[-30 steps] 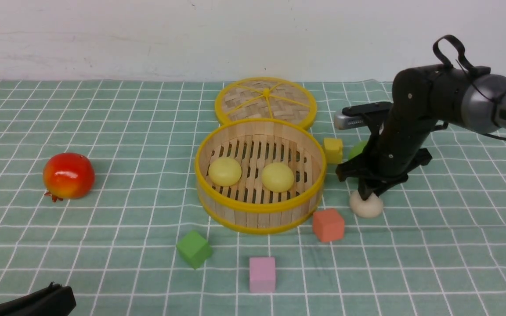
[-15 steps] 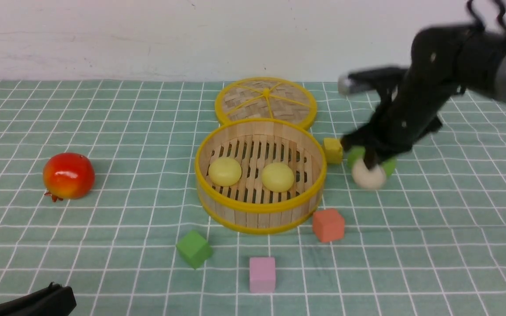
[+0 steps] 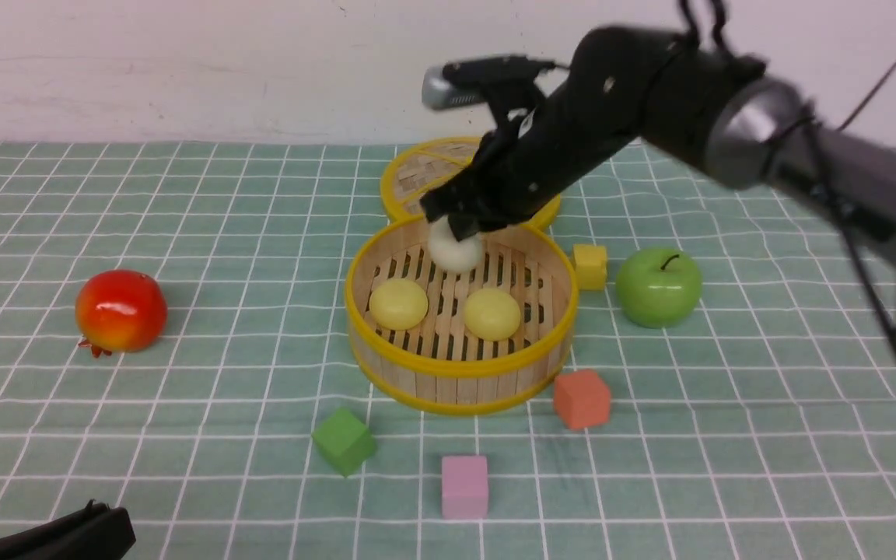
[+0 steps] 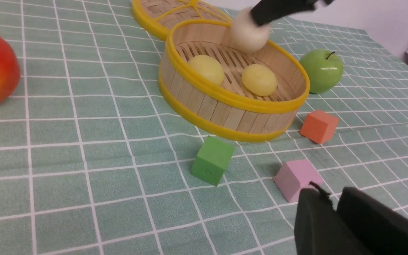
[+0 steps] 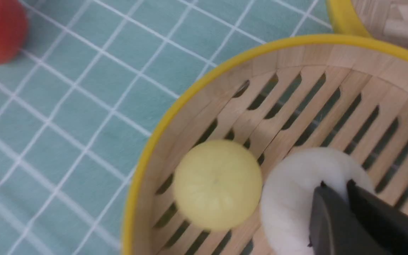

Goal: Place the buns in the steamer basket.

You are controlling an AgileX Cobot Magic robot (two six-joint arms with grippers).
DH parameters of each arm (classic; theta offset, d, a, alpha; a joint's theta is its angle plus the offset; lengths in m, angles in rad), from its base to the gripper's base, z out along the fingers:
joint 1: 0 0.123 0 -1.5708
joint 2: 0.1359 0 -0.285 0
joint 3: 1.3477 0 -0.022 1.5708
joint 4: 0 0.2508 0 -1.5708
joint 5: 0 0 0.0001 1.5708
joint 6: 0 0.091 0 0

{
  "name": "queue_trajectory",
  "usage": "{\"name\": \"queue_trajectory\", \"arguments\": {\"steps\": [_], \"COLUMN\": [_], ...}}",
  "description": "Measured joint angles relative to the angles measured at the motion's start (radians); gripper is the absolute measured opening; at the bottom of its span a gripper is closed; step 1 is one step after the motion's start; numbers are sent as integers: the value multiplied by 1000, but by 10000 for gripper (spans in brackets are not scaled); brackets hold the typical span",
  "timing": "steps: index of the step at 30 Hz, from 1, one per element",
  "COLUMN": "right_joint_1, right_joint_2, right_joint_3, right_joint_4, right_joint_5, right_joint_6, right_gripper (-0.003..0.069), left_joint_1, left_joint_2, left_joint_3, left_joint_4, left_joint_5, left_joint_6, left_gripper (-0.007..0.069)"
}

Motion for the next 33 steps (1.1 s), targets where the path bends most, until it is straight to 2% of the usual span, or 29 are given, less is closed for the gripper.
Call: {"name": "queue_trajectory", "arguments": {"steps": [4,8,9,10,11,14,15,16,18,21,23,26,27,28,29,31,32,33], "right_joint_1": [-2,-2,-2,-2,-2,-2,-2,-2,-2,-2,-2,-2,-2,-2,-2,-2,-2,-2], "right_joint_2": [51,79,86,92,94,95,95,88,64,-14,-62,-190,-291,-337,-337,-447,-464,-520], "right_joint_3": [-1,-2,-2,-7,-7,-7,-7,-7,-7,-7,-7,-9,-10,-10,-10,19,24,64], "right_joint_4": [-7,-7,-8,-11,-13,-42,-42,-49,-53,-78,-94,-151,-184,-198,-201,-220,-222,-227], "right_joint_5": [-73,-108,-112,-125,-125,-129,-129,-119,-96,-19,24,195,334,400,410,466,468,477], "right_joint_6": [0,0,0,0,0,0,0,0,0,0,0,0,3,9,11,38,41,56], "right_gripper": [40,91,119,177,195,372,381,447,506,549,552,526,475,435,426,299,276,193], "left_joint_1": [0,0,0,0,0,0,0,0,0,0,0,0,0,0,0,0,0,0], "left_joint_2": [0,0,0,0,0,0,0,0,0,0,0,0,0,0,0,0,0,-1], "left_joint_3": [0,0,0,0,0,0,0,0,0,0,0,0,0,0,0,0,0,0], "left_joint_4": [0,0,0,0,0,-1,-1,-1,-1,-1,-1,-1,-1,-1,-1,-1,-1,-1], "left_joint_5": [0,0,0,0,0,0,0,0,0,0,0,0,0,0,0,1,1,1], "left_joint_6": [0,0,0,0,0,0,0,0,0,0,0,0,0,0,0,0,0,0], "left_gripper": [92,94,95,97,98,102,102,102,104,108,110,112,113,113,113,114,115,117]}}
